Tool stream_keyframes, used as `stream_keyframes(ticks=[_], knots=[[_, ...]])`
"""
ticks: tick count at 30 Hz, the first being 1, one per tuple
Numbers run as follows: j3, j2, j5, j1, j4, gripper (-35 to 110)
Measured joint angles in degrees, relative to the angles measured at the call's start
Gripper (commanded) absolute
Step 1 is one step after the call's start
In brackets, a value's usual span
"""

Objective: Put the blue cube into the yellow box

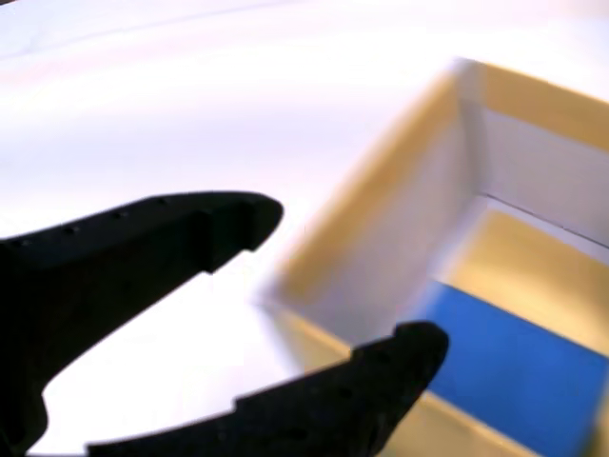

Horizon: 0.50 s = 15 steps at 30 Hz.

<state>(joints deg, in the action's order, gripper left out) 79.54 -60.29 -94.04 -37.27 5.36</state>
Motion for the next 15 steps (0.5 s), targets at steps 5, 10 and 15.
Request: stream_keyframes(ticks=[5,10,15], knots=[[10.2,-12.7,0.0,3.1,1.7,23],[22.1,-25.0,0.5,7.3,1.8,21],[34.8,-38.8,1.1,12.6,2.2,19]])
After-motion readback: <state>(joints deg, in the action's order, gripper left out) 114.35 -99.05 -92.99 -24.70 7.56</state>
